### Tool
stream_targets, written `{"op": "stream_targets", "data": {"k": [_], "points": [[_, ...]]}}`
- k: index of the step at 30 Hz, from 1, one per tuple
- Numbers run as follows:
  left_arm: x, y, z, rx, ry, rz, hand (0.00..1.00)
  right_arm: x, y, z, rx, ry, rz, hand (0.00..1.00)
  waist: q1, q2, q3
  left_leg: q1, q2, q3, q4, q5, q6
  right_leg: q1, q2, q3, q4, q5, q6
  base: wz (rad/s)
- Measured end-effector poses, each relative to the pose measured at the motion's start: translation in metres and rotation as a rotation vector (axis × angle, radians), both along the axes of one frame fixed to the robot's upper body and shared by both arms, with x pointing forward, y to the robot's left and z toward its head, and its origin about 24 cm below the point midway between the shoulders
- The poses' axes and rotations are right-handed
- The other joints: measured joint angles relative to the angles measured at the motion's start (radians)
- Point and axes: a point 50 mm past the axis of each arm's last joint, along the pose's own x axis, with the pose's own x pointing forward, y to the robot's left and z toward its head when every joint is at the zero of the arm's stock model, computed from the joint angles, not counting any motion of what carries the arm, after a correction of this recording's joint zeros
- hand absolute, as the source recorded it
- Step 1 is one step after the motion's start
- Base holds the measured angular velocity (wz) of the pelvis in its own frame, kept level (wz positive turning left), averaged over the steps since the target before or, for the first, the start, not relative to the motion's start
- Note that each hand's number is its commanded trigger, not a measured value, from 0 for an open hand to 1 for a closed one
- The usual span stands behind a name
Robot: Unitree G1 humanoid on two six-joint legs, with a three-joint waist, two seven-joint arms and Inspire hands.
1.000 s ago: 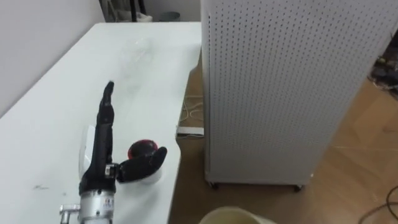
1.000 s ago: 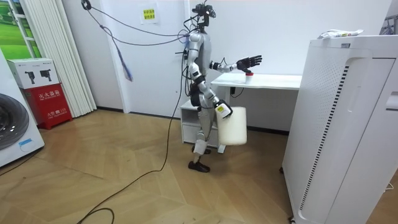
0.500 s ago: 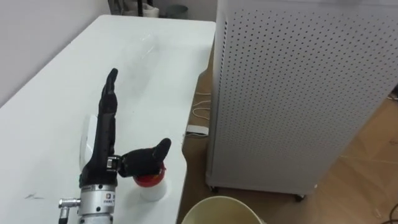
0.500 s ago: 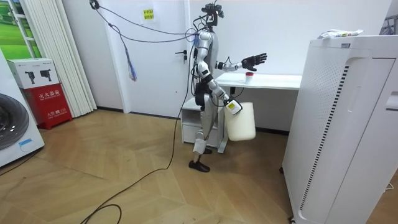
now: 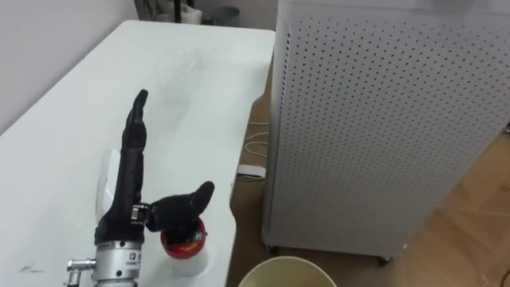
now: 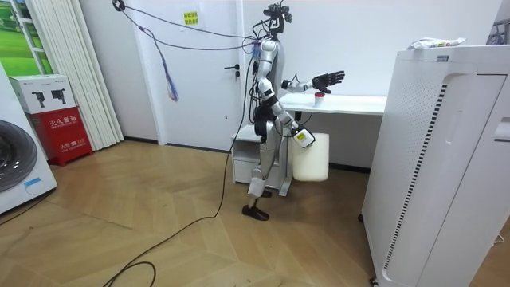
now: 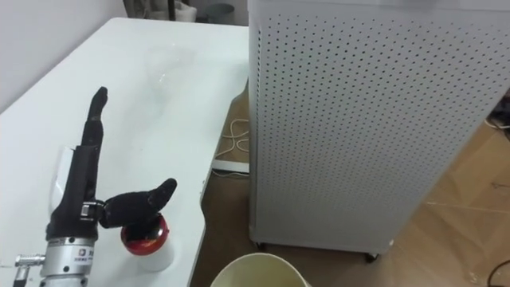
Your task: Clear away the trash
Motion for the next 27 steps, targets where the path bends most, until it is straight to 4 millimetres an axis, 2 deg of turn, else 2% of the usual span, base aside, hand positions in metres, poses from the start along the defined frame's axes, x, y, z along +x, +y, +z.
{"op": "stream_targets", "data": {"k": [4,5,6,7,8,9,10,11,12,13,14,15,16,18,21,27], "points": [[-0.002,0.0,-0.002,-0.002,0.007,0.002,0.0,0.0,0.0,0.0,0.001,-0.002,0.0,1.0,0.0,0.001,-0.0004,0.002,0.0,-0.013,0.001,0.0,0.0,0.003,0.001,-0.01,0.002,0.0,0.0,0.04],[-0.002,0.0,0.0,-0.003,0.0,0.0,0.0,0.0,0.0,0.0,0.0,-0.002,0.0,1.0,-0.002,0.001,-0.0005,0.003,0.0,-0.034,0.007,0.0,0.0,0.004,0.001,-0.014,0.01,0.0,0.0,0.0],[-0.002,-0.001,0.002,-0.005,-0.01,-0.003,0.0,0.0,0.001,0.0,-0.001,-0.001,0.003,1.0,-0.001,0.001,0.0007,-0.003,-0.001,-0.036,0.036,0.0,0.0,0.006,-0.01,-0.01,0.026,0.001,-0.002,0.08],[-0.002,0.0,0.003,-0.01,-0.012,-0.004,0.0,0.0,0.002,-0.001,-0.003,0.0,0.006,1.0,-0.001,-0.006,0.0066,-0.027,-0.007,-0.024,0.089,0.0,-0.002,0.02,-0.02,0.004,0.024,0.003,-0.005,0.26],[-0.001,-0.002,0.006,-0.025,-0.023,-0.011,0.0,-0.002,0.002,-0.002,-0.002,0.004,0.001,1.0,-0.007,-0.029,0.0125,-0.095,-0.03,-0.002,0.138,-0.018,-0.019,0.045,-0.047,0.087,-0.007,0.003,-0.005,0.41],[-0.001,-0.007,0.012,-0.042,-0.053,-0.022,0.0,-0.002,-0.005,-0.001,-0.016,-0.003,-0.016,1.0,-0.006,-0.02,0.0103,-0.139,-0.029,0.004,0.079,0.02,0.009,0.042,-0.045,0.118,-0.015,-0.002,0.004,0.32],[-0.002,-0.007,0.013,-0.045,-0.06,-0.025,0.0,-0.003,-0.007,-0.002,-0.018,0.006,-0.029,1.0,0.0,-0.019,-0.0018,-0.128,-0.027,0.018,0.064,0.02,0.017,0.033,-0.044,0.109,-0.014,-0.012,0.017,0.16],[-0.001,-0.007,0.016,-0.043,-0.068,-0.027,0.0,-0.003,-0.007,-0.003,-0.023,0.011,-0.029,1.0,0.016,-0.021,0.0064,-0.115,-0.031,0.014,0.054,0.027,0.024,0.018,-0.044,0.062,0.002,-0.023,0.029,-0.1],[-0.002,-0.006,0.014,-0.041,-0.059,-0.027,0.0,-0.005,-0.005,-0.004,-0.023,0.016,-0.021,1.0,0.036,-0.016,0.0077,-0.103,-0.029,-0.041,0.051,0.027,0.024,-0.001,-0.022,0.029,0.002,-0.035,0.019,-0.14],[-0.002,-0.006,0.014,-0.038,-0.056,-0.031,0.0,-0.005,-0.005,-0.004,-0.021,0.014,-0.019,1.0,0.042,-0.01,0.0086,-0.1,-0.025,-0.077,0.051,0.027,0.023,-0.022,-0.001,0.022,-0.005,-0.03,0.005,-0.22],[-0.002,-0.003,0.016,-0.04,-0.053,-0.035,0.0,-0.002,-0.003,-0.001,-0.018,-0.004,-0.015,1.0,0.039,0.0,0.0095,-0.099,-0.017,-0.138,0.052,0.025,0.018,-0.075,0.036,0.005,-0.047,0.007,-0.036,0.0],[-0.002,-0.001,0.017,-0.045,-0.046,-0.048,0.0,-0.001,-0.003,0.001,-0.019,-0.019,-0.012,1.0,0.029,0.007,0.0092,-0.089,-0.018,-0.151,0.052,0.021,0.011,-0.123,0.05,-0.02,-0.051,0.113,-0.066,0.14],[-0.004,-0.003,0.015,-0.05,-0.034,-0.059,0.0,-0.003,-0.004,0.001,-0.025,-0.014,-0.016,1.0,0.018,0.014,0.0049,-0.079,-0.018,-0.148,0.046,0.023,0.007,-0.118,0.042,-0.04,-0.038,0.117,-0.063,0.17],[-0.009,-0.004,0.017,-0.055,-0.031,-0.079,0.0,-0.003,-0.005,0.001,-0.029,-0.011,-0.018,1.0,0.002,0.026,0.0005,-0.032,-0.013,-0.128,-0.003,0.036,-0.007,-0.084,0.045,-0.041,-0.037,0.116,-0.063,-0.04],[-0.015,-0.006,0.018,-0.053,-0.027,-0.105,0.0,-0.005,-0.004,0.0,-0.024,-0.006,-0.004,1.0,-0.008,0.031,0.0019,0.002,-0.008,-0.105,-0.046,0.038,-0.005,-0.072,0.048,-0.041,-0.032,0.104,-0.064,0.01],[-0.02,-0.008,0.011,-0.041,0.038,-0.15,0.0,-0.013,-0.002,-0.008,-0.022,0.039,0.013,1.0,-0.023,0.023,0.0058,0.002,-0.02,-0.104,-0.048,0.043,0.004,-0.065,0.036,-0.055,-0.031,0.101,-0.062,0.04]]}}
